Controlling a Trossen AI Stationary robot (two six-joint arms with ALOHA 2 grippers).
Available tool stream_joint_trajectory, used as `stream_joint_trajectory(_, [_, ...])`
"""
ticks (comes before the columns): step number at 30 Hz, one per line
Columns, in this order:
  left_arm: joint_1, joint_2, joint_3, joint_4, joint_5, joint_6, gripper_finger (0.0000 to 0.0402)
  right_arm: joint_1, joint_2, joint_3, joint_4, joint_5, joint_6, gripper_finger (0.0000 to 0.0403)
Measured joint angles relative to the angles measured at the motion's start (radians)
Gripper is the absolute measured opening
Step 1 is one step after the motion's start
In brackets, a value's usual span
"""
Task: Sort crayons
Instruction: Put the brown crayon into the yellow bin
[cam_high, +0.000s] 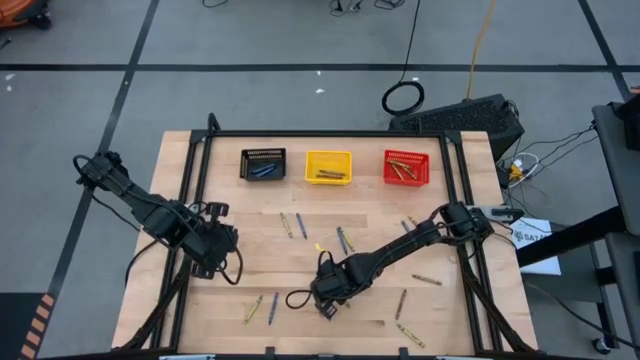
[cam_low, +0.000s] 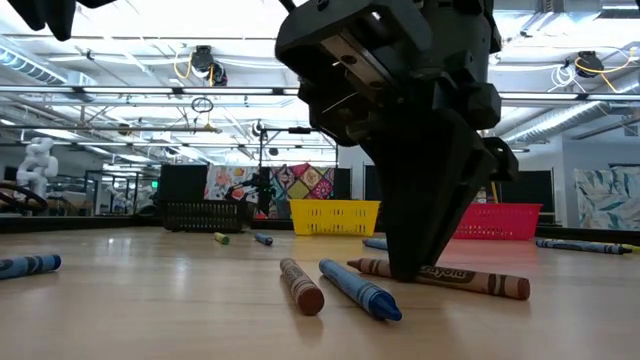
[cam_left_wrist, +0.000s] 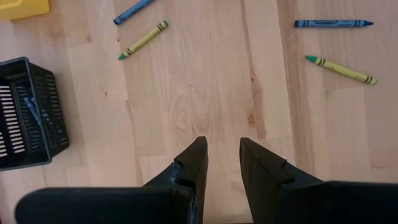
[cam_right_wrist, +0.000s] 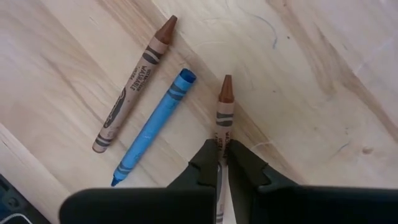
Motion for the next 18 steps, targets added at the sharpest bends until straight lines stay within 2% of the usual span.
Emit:
stream_joint_trajectory(5, [0.000, 0.000, 0.000, 0.000, -0.001, -0.002, 0.0088, 0.001, -0.053, -0.001, 0.013, 0.026, -0.038, 0.0001])
stream_joint_trajectory(11, [0.000, 0.000, 0.000, 0.001, -0.002, -0.045, 0.0088, -0.019, -0.111, -0.006, -0.006, 0.143, -0.100, 0.0000])
stream_joint_trajectory(18, [0.000, 0.000, 0.000, 0.001, -0.002, -0.052, 0.0088, -0.083, -0.135, -0.004, 0.031, 0.145, -0.240, 0.0000])
